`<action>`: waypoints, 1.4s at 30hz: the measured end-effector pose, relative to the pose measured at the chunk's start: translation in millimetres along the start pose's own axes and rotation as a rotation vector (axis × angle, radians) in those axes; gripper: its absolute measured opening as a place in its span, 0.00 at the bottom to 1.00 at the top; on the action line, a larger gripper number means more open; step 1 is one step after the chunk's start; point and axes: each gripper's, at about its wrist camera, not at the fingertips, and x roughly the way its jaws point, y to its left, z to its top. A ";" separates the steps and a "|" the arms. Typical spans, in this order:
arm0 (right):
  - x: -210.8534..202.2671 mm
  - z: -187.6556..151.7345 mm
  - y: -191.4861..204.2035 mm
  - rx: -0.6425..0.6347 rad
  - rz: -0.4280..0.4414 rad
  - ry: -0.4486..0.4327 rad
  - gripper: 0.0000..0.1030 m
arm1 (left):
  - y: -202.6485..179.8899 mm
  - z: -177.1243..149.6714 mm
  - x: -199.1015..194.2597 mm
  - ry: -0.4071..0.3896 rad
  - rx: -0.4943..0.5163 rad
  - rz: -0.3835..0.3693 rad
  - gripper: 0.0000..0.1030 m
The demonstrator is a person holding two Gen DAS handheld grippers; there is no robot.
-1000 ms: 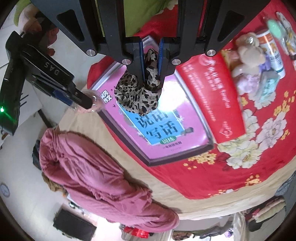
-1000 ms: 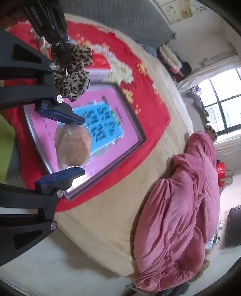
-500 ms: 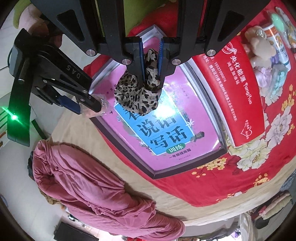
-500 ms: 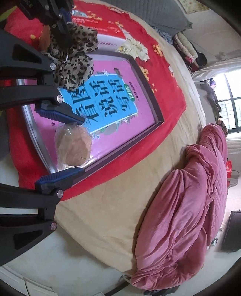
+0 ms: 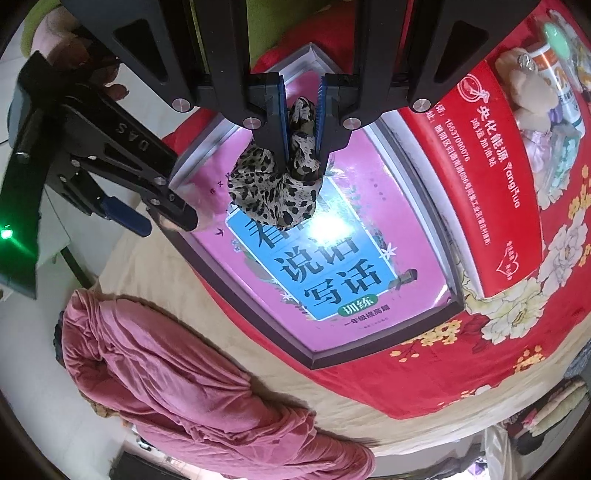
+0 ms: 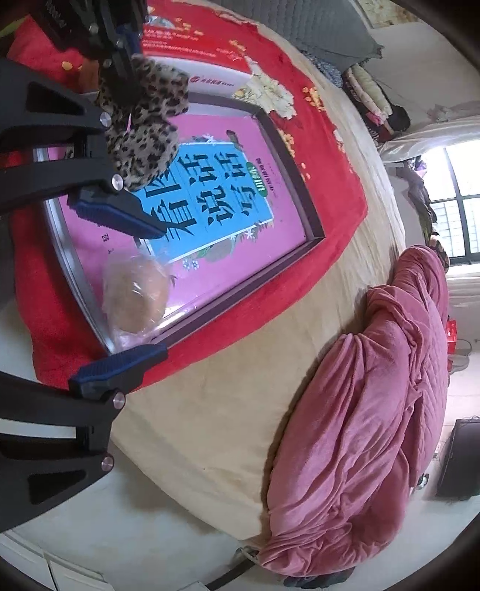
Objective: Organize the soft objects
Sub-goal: 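Carry the scrunchie and peach ball with both grippers over the pink book tray, then lower the peach ball into the tray and open the right gripper while the left releases the scrunchie there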
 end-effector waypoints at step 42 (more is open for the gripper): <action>-41.8 -3.9 -23.9 0.077 -0.005 -0.052 0.59 | -5.5 1.2 0.8 0.008 0.030 0.028 0.59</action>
